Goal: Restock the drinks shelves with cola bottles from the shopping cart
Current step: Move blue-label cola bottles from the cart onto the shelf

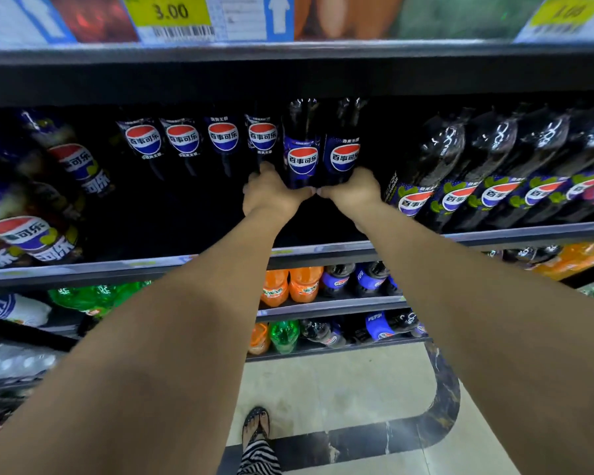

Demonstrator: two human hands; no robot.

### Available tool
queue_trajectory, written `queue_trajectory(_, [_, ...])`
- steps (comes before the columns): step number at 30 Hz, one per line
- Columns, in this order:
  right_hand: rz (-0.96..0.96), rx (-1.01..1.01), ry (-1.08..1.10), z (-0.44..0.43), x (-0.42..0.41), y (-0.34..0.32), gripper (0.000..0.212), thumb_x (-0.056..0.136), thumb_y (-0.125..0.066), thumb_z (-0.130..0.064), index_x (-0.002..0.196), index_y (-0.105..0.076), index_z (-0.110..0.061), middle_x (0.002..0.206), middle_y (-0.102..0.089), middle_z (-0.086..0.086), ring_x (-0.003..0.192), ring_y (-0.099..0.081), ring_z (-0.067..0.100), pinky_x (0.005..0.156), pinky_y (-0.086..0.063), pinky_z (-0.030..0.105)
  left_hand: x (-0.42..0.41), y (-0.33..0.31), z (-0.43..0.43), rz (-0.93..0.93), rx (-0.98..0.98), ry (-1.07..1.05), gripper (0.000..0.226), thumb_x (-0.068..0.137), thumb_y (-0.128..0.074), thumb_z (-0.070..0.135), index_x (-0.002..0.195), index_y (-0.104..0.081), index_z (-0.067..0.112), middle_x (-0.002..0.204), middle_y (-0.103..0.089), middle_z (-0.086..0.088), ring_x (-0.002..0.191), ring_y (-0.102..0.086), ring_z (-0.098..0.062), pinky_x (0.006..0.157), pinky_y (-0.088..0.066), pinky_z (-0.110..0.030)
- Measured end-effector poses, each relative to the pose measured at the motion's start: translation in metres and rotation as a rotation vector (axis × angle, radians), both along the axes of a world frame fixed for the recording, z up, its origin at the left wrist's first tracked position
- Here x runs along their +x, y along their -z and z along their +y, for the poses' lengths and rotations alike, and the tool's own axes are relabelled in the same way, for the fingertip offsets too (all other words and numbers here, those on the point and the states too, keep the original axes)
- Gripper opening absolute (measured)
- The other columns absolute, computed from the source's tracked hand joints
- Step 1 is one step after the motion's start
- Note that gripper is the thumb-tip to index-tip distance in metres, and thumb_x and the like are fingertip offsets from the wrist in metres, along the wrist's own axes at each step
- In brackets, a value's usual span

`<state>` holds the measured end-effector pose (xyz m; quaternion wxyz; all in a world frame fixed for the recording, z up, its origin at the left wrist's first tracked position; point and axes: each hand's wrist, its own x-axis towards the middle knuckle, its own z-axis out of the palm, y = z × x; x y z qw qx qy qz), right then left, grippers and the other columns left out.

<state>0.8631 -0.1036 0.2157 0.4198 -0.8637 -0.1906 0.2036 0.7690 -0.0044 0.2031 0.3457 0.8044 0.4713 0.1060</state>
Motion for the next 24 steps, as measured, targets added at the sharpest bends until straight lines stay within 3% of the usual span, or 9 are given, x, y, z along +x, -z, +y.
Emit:
queue_trajectory(3, [-0.069,-0.133,-0.043,-0.017,-0.021,0.001,0.045,0.08,-0.074,-0.02,0.117,-0.056,-0.002,0.119,-0.063,0.016,0.112,-0.059,0.031,0.081,-0.045,0.027,-0.026,-0.002,-0.014,0.176,0.097,0.059,0.082,0.076,-0.068,0.06,0.137,-0.042,0.012,0.137,-0.046,-0.015,0.127,-0.042,-0.035,0.1,-0.043,-0.044])
queue_trajectory(9, [-0.444,-0.353,-0.344,-0.045,-0.083,-0.001,0.06,0.085,-0.068,-0.03,0.133,-0.043,-0.005,0.129,-0.051,0.018,0.122,-0.044,0.036,0.096,-0.044,0.042,-0.103,-0.008,-0.052,0.362,0.526,0.199,0.073,0.081,-0.058,0.061,0.136,-0.045,0.014,0.132,-0.051,-0.014,0.125,-0.043,-0.035,0.107,-0.033,-0.047])
queue_trajectory(13, [-0.661,-0.442,-0.514,-0.059,-0.138,0.003,0.063,0.083,-0.063,-0.043,0.132,-0.041,-0.011,0.129,-0.049,0.013,0.121,-0.038,0.033,0.096,-0.037,0.041,-0.17,-0.003,-0.069,0.489,0.503,0.177,0.08,0.079,-0.051,0.068,0.14,-0.04,0.018,0.138,-0.044,-0.014,0.13,-0.036,-0.036,0.11,-0.026,-0.053])
queue_trajectory(24, [-0.606,-0.462,-0.795,-0.068,-0.295,0.041,0.069,0.082,-0.06,-0.053,0.135,-0.037,-0.015,0.139,-0.038,0.013,0.13,-0.031,0.037,0.101,-0.034,0.049,-0.361,0.035,-0.099,0.674,0.362,0.02,0.087,0.079,-0.044,0.074,0.148,-0.026,0.025,0.148,-0.034,-0.014,0.136,-0.03,-0.036,0.112,-0.022,-0.053])
